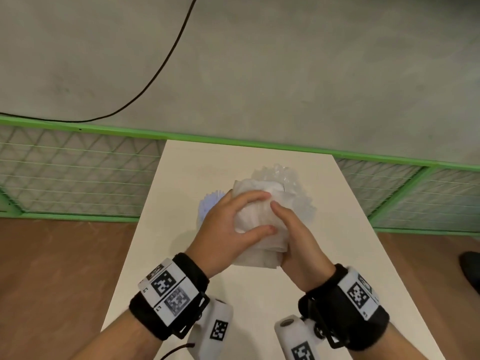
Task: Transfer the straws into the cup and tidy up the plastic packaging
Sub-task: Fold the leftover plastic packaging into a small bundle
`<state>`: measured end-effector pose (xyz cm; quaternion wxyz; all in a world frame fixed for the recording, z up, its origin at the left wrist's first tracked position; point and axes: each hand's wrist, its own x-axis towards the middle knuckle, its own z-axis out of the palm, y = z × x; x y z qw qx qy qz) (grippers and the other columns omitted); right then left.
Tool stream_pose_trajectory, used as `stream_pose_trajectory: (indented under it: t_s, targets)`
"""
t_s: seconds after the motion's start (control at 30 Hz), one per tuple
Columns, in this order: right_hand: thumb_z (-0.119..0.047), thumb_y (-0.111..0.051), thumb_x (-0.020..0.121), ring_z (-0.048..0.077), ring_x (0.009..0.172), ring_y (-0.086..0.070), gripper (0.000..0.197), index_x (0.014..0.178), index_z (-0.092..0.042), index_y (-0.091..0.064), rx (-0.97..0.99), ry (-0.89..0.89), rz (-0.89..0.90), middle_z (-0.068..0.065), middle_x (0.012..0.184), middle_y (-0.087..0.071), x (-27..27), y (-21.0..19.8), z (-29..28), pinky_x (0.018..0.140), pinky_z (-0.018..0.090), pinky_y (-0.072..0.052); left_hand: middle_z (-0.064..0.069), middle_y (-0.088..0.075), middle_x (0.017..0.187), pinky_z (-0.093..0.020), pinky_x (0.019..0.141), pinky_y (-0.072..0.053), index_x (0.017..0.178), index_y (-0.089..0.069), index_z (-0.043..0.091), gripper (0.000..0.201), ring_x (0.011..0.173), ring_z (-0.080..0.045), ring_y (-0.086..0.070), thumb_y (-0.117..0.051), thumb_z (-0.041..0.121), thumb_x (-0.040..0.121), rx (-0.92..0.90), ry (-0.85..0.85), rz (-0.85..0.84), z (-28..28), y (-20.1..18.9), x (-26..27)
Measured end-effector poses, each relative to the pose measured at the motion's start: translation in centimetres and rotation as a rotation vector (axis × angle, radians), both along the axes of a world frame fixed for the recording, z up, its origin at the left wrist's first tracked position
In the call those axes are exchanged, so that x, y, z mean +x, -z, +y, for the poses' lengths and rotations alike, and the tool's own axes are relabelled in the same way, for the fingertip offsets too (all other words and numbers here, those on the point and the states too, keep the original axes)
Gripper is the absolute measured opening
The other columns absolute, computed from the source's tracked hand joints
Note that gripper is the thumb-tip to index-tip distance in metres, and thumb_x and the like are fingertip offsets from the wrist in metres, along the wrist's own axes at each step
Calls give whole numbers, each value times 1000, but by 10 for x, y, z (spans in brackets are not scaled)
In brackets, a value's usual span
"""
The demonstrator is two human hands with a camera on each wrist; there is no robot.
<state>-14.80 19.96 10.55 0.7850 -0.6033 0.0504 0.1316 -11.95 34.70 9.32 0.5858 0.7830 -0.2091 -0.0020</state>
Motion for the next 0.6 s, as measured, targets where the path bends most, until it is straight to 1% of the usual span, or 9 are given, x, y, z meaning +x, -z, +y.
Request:
stream_pose_trajectory:
  t_s: [0.07, 0.13, 0.2, 0.27, 0.33, 0.4, 0.5, 0.53, 0.6]
  targets:
    - [-23, -39, 103, 27, 117, -63, 36, 131, -11, -57, 32, 16, -54, 12, 125, -66, -2, -3, -5, 103, 44, -47, 20, -58, 121, -5, 92, -38, 120, -62, 40, 51, 115, 4, -51, -82, 35, 73, -18, -62, 3, -1, -1, 0]
    - [-17, -38, 105, 31, 114, -64, 33, 127, -7, -60, -16, 76, -121, 16, 121, -68, -2, -2, -10, 98, 44, -51, 20, -58, 120, -9, 91, -42, 118, -62, 42, 51, 112, 4, -53, -82, 38, 71, -55, -72, 25, -4, -6, -1]
    - [-19, -38, 105, 34, 110, -65, 33, 122, -5, -63, -88, 127, -162, 17, 116, -69, 1, 2, -17, 97, 49, -51, 21, -60, 118, -14, 94, -45, 119, -61, 45, 50, 111, 4, -55, -79, 39, 73, -94, -28, 62, -9, -11, -3]
    - [-23, -39, 106, 35, 111, -65, 35, 122, -4, -63, -131, 126, -174, 18, 117, -69, 3, 4, -24, 99, 52, -49, 24, -59, 118, -23, 99, -48, 123, -60, 44, 53, 113, 3, -55, -79, 32, 75, -145, 31, 122, -14, -13, -4]
    - [-29, -38, 105, 33, 114, -63, 38, 125, -6, -61, -172, 91, -178, 15, 119, -69, 4, 3, -35, 100, 50, -49, 25, -56, 123, -26, 102, -46, 129, -56, 44, 64, 118, 4, -52, -82, 26, 74, -138, 54, 157, -21, -9, -4]
    - [-31, -37, 105, 27, 120, -61, 38, 133, -13, -55, -162, 15, -178, 9, 126, -66, 2, 2, -47, 102, 43, -48, 24, -50, 129, -21, 101, -43, 133, -51, 45, 74, 120, 5, -48, -85, 24, 72, -42, 15, 123, -32, -6, -4]
    - [-14, -41, 104, 20, 124, -58, 37, 140, -18, -47, -163, -84, -212, 4, 132, -62, -3, 7, -72, 104, 36, -47, 18, -46, 132, -7, 94, -39, 136, -47, 43, 79, 119, 9, -44, -85, 21, 71, 7, -27, 70, -59, -3, -9]
    - [-10, -41, 99, 21, 124, -57, 41, 140, -17, -46, -178, -87, -217, 5, 132, -62, -4, 11, -84, 104, 37, -47, 17, -45, 133, -4, 93, -37, 137, -46, 43, 80, 119, 9, -43, -85, 22, 71, 22, -35, 66, -69, -2, -10]
    - [-5, -41, 89, 25, 122, -58, 49, 137, -10, -49, -166, -86, -198, 11, 130, -63, -10, 17, -109, 102, 38, -48, 16, -45, 133, -5, 95, -38, 138, -43, 46, 84, 121, 9, -43, -87, 29, 68, 86, -23, 82, -89, 0, -16]
